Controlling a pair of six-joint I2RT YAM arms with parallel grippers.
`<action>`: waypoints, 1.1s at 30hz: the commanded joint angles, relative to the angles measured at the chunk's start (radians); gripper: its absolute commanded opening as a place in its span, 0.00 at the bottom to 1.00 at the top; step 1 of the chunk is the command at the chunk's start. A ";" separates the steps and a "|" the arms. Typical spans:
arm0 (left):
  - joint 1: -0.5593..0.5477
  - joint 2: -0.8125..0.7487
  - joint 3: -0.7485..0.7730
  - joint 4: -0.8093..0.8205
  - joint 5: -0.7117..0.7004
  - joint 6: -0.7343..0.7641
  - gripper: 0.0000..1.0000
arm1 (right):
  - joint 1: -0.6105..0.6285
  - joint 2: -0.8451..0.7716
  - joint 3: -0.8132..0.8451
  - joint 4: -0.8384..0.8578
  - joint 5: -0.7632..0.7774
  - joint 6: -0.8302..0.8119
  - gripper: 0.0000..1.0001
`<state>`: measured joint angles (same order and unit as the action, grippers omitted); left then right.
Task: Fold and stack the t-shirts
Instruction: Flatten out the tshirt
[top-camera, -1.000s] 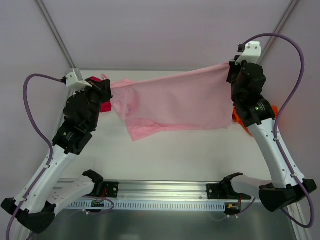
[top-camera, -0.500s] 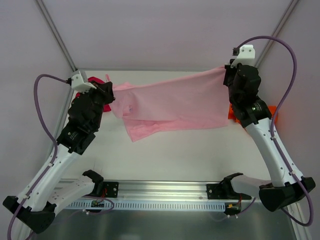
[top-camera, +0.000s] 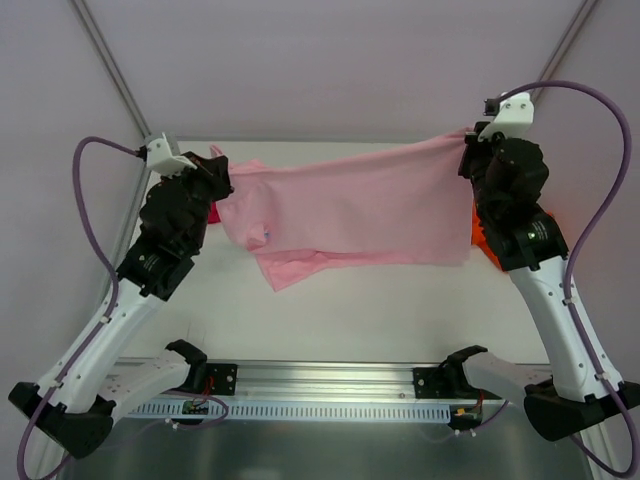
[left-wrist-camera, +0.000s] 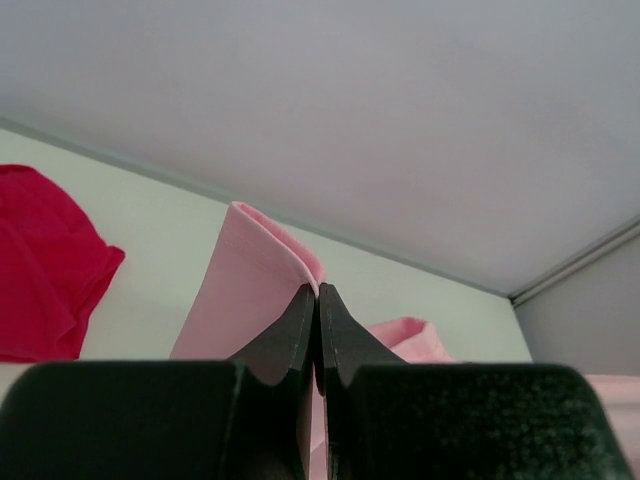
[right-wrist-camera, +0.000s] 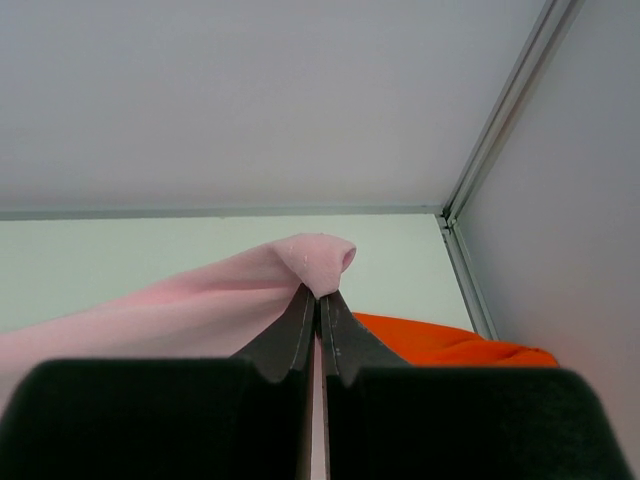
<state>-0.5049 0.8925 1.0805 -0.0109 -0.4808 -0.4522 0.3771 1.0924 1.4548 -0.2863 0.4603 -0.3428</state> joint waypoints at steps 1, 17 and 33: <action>-0.004 0.065 -0.002 0.054 -0.090 0.049 0.00 | 0.002 0.010 -0.059 0.041 0.032 -0.007 0.01; -0.004 0.189 0.006 0.092 -0.102 0.075 0.00 | 0.020 0.152 -0.045 0.045 0.067 -0.001 0.01; 0.028 0.706 0.223 0.031 -0.171 0.037 0.00 | 0.020 0.540 0.131 0.032 0.104 -0.002 0.01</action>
<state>-0.5007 1.5269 1.2102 0.0357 -0.5915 -0.3977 0.3916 1.5780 1.5177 -0.2859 0.5129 -0.3412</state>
